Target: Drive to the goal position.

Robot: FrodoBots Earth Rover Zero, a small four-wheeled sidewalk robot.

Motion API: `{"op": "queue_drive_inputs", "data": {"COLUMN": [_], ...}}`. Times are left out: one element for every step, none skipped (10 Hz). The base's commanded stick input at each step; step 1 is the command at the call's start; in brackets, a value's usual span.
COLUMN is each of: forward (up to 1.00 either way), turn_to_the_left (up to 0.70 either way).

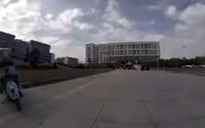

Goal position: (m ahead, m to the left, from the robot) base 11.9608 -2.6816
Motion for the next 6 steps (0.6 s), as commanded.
{"op": "queue_drive_inputs", "data": {"forward": [1.00,1.00,1.00,1.00,1.00,1.00], "turn_to_the_left": [-0.38,-0.16,0.02,0.02,0.02,0.00]}}
